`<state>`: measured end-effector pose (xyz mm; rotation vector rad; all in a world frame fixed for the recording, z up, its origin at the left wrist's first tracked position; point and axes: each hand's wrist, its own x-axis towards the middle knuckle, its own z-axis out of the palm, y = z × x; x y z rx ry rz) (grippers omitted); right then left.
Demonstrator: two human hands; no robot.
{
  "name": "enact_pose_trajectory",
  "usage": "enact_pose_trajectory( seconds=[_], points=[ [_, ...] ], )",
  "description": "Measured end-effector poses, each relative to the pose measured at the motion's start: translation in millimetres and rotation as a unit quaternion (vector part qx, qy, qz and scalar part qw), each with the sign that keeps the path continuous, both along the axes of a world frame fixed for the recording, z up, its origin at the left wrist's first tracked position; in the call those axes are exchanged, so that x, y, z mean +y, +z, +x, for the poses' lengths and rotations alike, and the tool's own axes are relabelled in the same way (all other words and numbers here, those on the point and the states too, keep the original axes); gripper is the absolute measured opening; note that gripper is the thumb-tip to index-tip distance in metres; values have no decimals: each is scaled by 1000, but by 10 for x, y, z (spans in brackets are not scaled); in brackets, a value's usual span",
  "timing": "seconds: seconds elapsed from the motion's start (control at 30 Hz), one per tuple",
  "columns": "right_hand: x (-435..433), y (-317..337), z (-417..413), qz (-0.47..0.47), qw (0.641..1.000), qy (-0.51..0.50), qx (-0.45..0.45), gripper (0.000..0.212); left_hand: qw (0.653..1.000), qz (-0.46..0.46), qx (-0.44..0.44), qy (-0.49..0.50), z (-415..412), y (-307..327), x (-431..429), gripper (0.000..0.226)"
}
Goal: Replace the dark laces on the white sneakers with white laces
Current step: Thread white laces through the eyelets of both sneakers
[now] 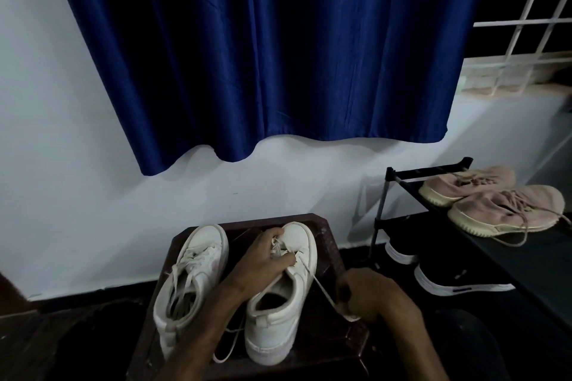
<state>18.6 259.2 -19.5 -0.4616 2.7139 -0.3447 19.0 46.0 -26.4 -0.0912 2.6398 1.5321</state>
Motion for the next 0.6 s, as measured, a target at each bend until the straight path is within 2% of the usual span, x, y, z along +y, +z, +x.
enact_pose_trajectory(
  seconds=[0.07,0.1,0.17,0.23,0.37,0.47,0.53,0.6],
  points=[
    [34,26,-3,23,999,-20,42,21,1000,0,8,-3,6,3,4,91],
    [-19,30,-20,-16,995,-38,95,22,1000,0,11,-3,3,2,2,91],
    [-195,-24,-66,-187,969,-68,148,24,1000,7,13,-2,1,0,3,91],
    [-366,-91,-90,-276,946,-71,155,19,1000,17,14,-1,13,-2,7,88],
    [-477,-165,-35,-254,938,-73,223,6,1000,16,11,0,12,-4,-4,85],
    [-309,-97,-60,-146,979,-42,134,9,1000,8,6,-8,3,-2,-11,77],
    [-164,-63,-107,-133,990,-20,51,16,1000,5,1,-17,6,-7,-2,73],
    [-116,-73,-154,-141,987,-35,62,15,1000,12,0,-20,11,-13,10,76]
  ],
)
